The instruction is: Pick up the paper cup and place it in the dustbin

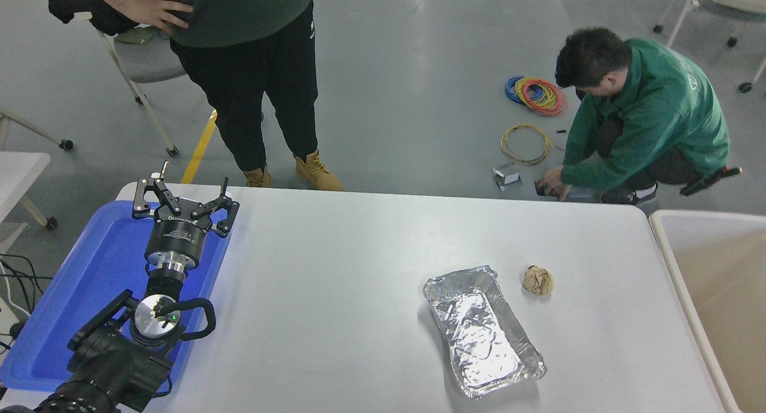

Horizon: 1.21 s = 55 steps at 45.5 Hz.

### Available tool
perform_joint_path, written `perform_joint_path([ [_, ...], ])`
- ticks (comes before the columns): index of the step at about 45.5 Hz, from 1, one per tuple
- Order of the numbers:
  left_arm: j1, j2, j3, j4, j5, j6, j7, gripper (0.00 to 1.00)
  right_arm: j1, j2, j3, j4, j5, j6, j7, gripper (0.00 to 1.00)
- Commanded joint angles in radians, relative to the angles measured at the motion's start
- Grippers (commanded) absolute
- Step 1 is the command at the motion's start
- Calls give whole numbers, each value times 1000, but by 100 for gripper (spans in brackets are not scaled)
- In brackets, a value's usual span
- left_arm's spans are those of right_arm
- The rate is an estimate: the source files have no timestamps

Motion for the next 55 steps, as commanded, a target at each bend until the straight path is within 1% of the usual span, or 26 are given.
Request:
perform_joint_path([
  [1,0,0,0,0,0,0,0,100,-200,28,76,-50,86,-191,-111,0],
  [4,0,-1,0,0,0,0,0,100,-264,49,119,-70,97,-226,-131,0],
  [11,0,0,0,0,0,0,0,100,-379,111,217,-107,100,-306,-161,0],
  [16,0,0,0,0,0,0,0,100,-442,149,288,-109,102,-372,-175,0],
  [32,0,0,0,0,0,0,0,100,-542,209,375,-115,103,-430,-177,0],
  [36,0,0,0,0,0,0,0,100,-559,221,380,-116,128,-432,-178,0],
  [55,0,-1,0,0,0,0,0,100,-571,235,378,-115,143,-432,-177,0],
])
